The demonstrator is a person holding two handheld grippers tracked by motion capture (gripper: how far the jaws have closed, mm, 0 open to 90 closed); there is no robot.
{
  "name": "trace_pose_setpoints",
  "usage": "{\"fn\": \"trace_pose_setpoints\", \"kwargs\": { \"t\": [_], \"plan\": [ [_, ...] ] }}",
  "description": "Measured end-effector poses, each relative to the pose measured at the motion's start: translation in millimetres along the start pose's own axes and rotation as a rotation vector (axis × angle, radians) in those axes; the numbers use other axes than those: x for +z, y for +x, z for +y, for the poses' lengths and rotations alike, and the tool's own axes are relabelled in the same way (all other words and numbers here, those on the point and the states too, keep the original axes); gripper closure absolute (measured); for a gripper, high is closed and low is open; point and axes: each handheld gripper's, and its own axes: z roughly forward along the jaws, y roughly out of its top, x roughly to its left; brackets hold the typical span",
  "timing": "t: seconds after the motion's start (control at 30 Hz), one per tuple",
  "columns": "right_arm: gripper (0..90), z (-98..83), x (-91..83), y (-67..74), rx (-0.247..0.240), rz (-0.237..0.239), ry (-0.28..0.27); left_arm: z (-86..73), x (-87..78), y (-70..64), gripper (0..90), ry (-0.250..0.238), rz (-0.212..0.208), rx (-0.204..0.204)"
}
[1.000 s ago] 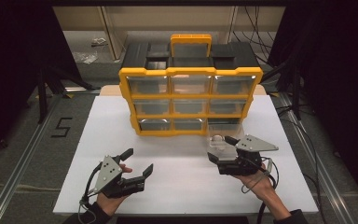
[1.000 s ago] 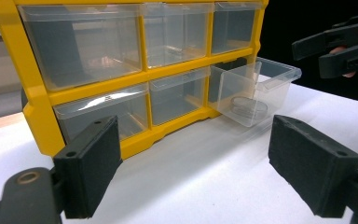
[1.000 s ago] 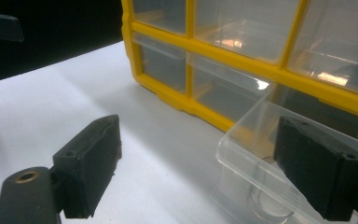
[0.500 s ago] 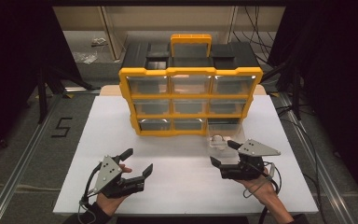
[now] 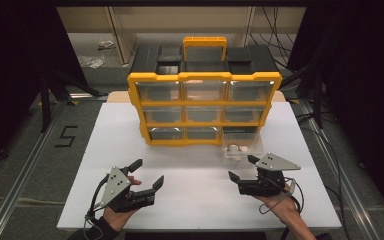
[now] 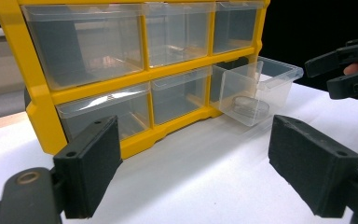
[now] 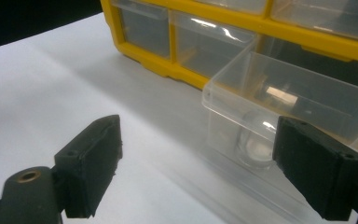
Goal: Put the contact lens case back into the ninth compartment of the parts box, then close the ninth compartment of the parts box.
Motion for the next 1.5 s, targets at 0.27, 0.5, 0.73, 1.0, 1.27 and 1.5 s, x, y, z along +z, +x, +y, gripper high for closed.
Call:
{"fn": "trace_pose_setpoints", "kwargs": {
  "t": [0.27, 0.5, 0.73, 1.0, 1.27, 1.5],
  "plan": [
    [18.1, -5.0, 2.0, -1.1, 0.007, -0.004, 0.031, -0.3, 0.0, 0.0, 16.3, 0.001, 0.002, -0.001],
    [18.8, -7.2, 6.1, -0.5, 0.001, -0.006, 0.057, -0.3, -0.8, 0.3, 16.3, 0.000, 0.005, -0.002],
    [34.3, -9.0, 8.3, -2.8, -0.009, 0.004, 0.079, -0.6, -2.2, 0.6, 16.3, 0.002, 0.008, -0.001],
    [55.2, -11.5, 12.7, -4.5, -0.036, 0.041, 0.117, -1.0, -1.5, -0.1, 16.4, 0.002, 0.010, -0.002],
    [75.2, -12.7, 16.5, -17.3, -0.083, -0.030, 0.144, -0.7, 0.1, -0.4, 16.4, 0.003, 0.006, 0.003],
    [87.1, -12.3, 18.5, -29.0, -0.115, -0.090, 0.157, -0.7, 0.6, -0.6, 16.4, 0.003, 0.004, 0.003]
  ]
}}
